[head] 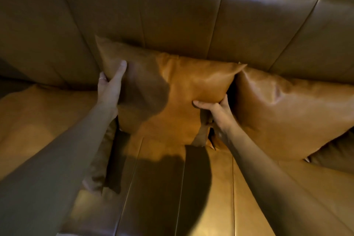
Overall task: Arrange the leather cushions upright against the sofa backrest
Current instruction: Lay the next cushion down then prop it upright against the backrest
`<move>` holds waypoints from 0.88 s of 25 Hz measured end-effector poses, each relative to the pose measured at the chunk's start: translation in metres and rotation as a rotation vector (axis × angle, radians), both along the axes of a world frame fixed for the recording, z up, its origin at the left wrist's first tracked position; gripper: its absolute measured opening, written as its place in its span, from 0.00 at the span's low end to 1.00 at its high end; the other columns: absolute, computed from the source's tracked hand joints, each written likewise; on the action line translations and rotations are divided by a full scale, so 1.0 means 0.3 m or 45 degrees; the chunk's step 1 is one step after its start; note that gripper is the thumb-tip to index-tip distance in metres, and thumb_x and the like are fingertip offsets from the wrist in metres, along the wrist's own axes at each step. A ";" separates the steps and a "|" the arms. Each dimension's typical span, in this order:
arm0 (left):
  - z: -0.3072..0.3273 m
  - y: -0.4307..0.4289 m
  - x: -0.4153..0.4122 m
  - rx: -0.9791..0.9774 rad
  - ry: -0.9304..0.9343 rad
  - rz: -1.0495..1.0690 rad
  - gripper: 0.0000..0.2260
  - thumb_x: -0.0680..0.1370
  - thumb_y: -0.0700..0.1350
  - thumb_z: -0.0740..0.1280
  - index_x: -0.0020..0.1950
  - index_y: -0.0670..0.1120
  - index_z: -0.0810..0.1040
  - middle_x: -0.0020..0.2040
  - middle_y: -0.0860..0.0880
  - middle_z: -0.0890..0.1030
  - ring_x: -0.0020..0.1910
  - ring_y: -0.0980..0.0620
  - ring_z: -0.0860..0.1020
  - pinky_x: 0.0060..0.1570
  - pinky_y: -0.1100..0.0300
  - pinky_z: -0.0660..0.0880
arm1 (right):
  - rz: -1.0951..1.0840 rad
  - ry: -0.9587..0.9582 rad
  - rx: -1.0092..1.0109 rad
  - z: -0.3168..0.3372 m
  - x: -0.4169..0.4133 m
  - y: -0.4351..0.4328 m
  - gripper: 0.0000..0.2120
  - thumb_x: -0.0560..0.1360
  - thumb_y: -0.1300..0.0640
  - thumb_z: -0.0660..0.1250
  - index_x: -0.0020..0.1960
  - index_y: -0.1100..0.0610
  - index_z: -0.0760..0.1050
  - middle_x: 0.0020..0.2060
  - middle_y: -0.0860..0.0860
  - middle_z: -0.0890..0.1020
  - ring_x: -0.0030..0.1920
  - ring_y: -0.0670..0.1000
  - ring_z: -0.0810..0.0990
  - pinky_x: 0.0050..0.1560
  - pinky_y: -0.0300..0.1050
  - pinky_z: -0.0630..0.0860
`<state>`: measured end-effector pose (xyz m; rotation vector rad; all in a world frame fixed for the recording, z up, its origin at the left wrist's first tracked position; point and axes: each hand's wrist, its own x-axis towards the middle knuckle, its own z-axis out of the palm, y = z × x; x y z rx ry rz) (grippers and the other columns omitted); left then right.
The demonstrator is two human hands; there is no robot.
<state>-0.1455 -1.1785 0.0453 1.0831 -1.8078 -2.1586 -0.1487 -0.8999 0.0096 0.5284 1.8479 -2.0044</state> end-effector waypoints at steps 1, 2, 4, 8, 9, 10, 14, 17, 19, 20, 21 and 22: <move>-0.003 -0.019 -0.008 -0.003 0.003 0.032 0.42 0.68 0.66 0.74 0.78 0.59 0.62 0.69 0.52 0.71 0.68 0.46 0.71 0.68 0.40 0.68 | -0.011 0.010 -0.006 -0.005 -0.009 -0.016 0.46 0.65 0.54 0.82 0.74 0.43 0.59 0.58 0.42 0.75 0.51 0.45 0.75 0.59 0.56 0.74; -0.009 -0.038 -0.016 -0.001 0.005 0.059 0.44 0.67 0.66 0.75 0.79 0.59 0.60 0.71 0.51 0.70 0.69 0.45 0.70 0.68 0.40 0.68 | -0.009 0.035 0.012 -0.006 -0.017 -0.032 0.46 0.64 0.53 0.83 0.74 0.43 0.60 0.60 0.43 0.76 0.54 0.47 0.76 0.61 0.57 0.74; -0.028 -0.058 -0.028 0.006 -0.005 0.034 0.49 0.65 0.68 0.75 0.80 0.60 0.55 0.74 0.50 0.68 0.69 0.44 0.70 0.68 0.38 0.68 | -0.007 0.060 0.051 -0.009 -0.034 -0.058 0.45 0.66 0.52 0.82 0.73 0.43 0.59 0.63 0.46 0.75 0.57 0.50 0.75 0.61 0.56 0.74; -0.056 -0.066 -0.061 -0.063 -0.066 -0.087 0.52 0.64 0.72 0.72 0.81 0.60 0.49 0.76 0.48 0.66 0.72 0.42 0.68 0.69 0.36 0.67 | -0.034 0.053 0.083 -0.037 -0.073 -0.075 0.43 0.68 0.52 0.81 0.72 0.43 0.57 0.64 0.46 0.73 0.55 0.49 0.75 0.60 0.56 0.74; -0.060 -0.067 -0.068 -0.091 -0.089 -0.105 0.52 0.64 0.74 0.71 0.80 0.61 0.48 0.77 0.48 0.65 0.72 0.42 0.68 0.70 0.36 0.66 | -0.036 0.055 0.096 -0.042 -0.078 -0.075 0.45 0.67 0.52 0.81 0.74 0.44 0.56 0.65 0.47 0.72 0.56 0.49 0.74 0.63 0.58 0.74; -0.060 -0.066 -0.070 -0.121 -0.103 -0.120 0.52 0.64 0.74 0.70 0.80 0.61 0.48 0.77 0.48 0.65 0.72 0.42 0.67 0.70 0.36 0.66 | -0.040 0.059 0.126 -0.045 -0.080 -0.074 0.47 0.67 0.51 0.81 0.75 0.45 0.55 0.67 0.47 0.72 0.59 0.51 0.73 0.65 0.59 0.73; -0.043 -0.066 -0.047 -0.179 -0.120 -0.120 0.44 0.71 0.70 0.68 0.80 0.56 0.52 0.75 0.49 0.67 0.71 0.45 0.68 0.69 0.41 0.68 | -0.069 0.097 0.251 -0.029 -0.056 -0.084 0.52 0.65 0.46 0.82 0.78 0.48 0.54 0.71 0.50 0.71 0.68 0.56 0.72 0.70 0.59 0.71; -0.020 -0.069 0.022 -0.220 -0.165 -0.213 0.45 0.71 0.70 0.68 0.81 0.58 0.51 0.77 0.50 0.66 0.73 0.43 0.67 0.69 0.41 0.64 | -0.088 0.135 0.516 0.010 0.001 -0.100 0.54 0.65 0.39 0.79 0.80 0.50 0.51 0.75 0.55 0.67 0.72 0.61 0.69 0.71 0.61 0.69; -0.014 -0.076 0.098 -0.310 -0.212 -0.227 0.44 0.72 0.69 0.69 0.81 0.57 0.52 0.77 0.50 0.67 0.74 0.43 0.66 0.70 0.44 0.63 | -0.111 0.186 0.719 0.038 0.048 -0.113 0.48 0.70 0.41 0.77 0.79 0.54 0.53 0.74 0.58 0.65 0.71 0.64 0.70 0.69 0.60 0.70; -0.016 -0.082 0.135 -0.376 -0.233 -0.201 0.43 0.73 0.68 0.69 0.81 0.56 0.53 0.77 0.49 0.67 0.75 0.42 0.66 0.71 0.46 0.63 | -0.120 0.212 0.793 0.054 0.073 -0.122 0.44 0.71 0.42 0.76 0.77 0.55 0.56 0.73 0.59 0.66 0.69 0.65 0.71 0.66 0.59 0.72; -0.009 -0.093 0.179 -0.442 -0.245 -0.157 0.42 0.73 0.66 0.69 0.81 0.54 0.55 0.77 0.48 0.67 0.75 0.42 0.66 0.71 0.48 0.63 | -0.122 0.245 0.838 0.075 0.107 -0.136 0.41 0.72 0.43 0.75 0.74 0.56 0.58 0.71 0.59 0.67 0.67 0.65 0.72 0.63 0.58 0.73; -0.003 -0.108 0.216 -0.500 -0.235 -0.094 0.40 0.74 0.66 0.69 0.80 0.53 0.58 0.76 0.47 0.69 0.74 0.42 0.67 0.70 0.50 0.64 | -0.106 0.292 0.868 0.095 0.141 -0.153 0.38 0.73 0.43 0.75 0.73 0.56 0.59 0.70 0.59 0.68 0.66 0.65 0.73 0.61 0.57 0.73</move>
